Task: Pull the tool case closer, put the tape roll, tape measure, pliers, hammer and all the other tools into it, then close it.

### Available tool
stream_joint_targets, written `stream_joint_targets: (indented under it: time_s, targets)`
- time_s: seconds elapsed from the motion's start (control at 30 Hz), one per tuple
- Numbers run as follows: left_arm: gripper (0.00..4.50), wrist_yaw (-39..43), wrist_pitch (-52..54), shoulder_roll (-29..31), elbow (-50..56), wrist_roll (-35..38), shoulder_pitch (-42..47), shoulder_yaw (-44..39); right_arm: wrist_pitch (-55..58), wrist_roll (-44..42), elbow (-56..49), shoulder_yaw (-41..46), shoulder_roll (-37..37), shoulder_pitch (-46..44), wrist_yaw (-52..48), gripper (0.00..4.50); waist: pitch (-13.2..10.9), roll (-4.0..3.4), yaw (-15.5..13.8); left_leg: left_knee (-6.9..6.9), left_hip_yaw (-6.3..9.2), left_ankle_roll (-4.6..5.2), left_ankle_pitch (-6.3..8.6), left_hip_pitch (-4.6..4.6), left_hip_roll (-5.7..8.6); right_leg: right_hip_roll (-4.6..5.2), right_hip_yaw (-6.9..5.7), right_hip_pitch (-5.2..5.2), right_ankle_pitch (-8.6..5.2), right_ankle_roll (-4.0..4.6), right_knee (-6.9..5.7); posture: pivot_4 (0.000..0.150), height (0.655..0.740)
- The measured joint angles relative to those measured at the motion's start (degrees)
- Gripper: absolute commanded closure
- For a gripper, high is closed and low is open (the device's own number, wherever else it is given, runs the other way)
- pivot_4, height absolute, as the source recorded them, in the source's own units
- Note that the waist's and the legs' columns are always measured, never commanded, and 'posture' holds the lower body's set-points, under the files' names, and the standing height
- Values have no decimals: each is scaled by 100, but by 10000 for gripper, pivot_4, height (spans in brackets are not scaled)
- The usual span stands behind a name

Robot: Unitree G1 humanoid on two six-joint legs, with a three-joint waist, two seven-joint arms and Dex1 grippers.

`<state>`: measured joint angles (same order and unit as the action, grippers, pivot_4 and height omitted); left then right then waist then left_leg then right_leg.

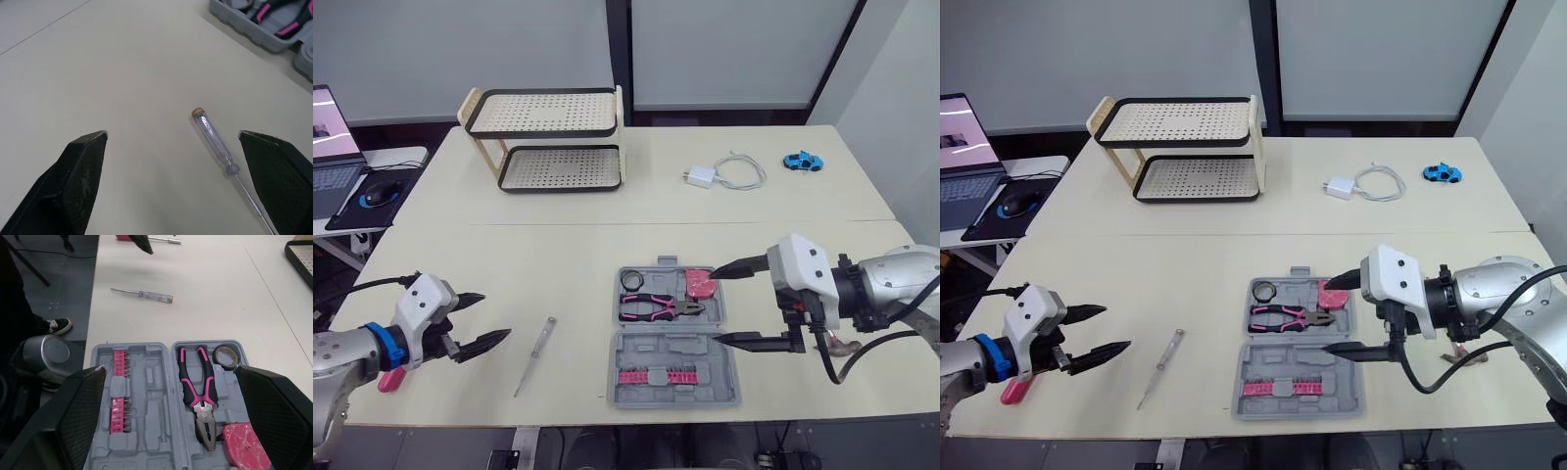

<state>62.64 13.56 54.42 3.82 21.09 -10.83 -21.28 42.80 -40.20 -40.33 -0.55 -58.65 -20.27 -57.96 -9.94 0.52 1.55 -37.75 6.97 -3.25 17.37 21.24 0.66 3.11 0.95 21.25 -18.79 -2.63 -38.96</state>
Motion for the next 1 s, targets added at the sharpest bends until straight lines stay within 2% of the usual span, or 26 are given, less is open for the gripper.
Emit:
stream_joint_targets:
  time_s: [0.23,0.33,0.6,1.0]
  targets:
    - [208,1009,-1773,184,-1032,-352,720,376,246,-212,-457,22,161,190,438,0,0,0,3,-4,5,0,0,17,0,-1,-8,11,0,0,-1,1500,7400]
    - [208,1577,-2851,283,-1492,-578,977,760,283,-232,-467,24,158,204,474,0,0,0,6,-3,4,0,0,18,0,-3,-10,13,0,0,-1,1500,7400]
    - [208,2843,-5304,486,-3307,-1025,2896,1964,287,-233,-455,-5,91,135,428,0,-1,2,10,-15,-6,1,-1,31,9,-12,-26,15,1,-1,-6,1500,7400]
    - [208,2956,-8130,750,-4644,-1520,5285,4909,493,-178,-575,-526,207,-40,552,0,-2,4,61,-21,8,2,-3,43,55,-13,-30,23,0,-2,-14,1500,7400]
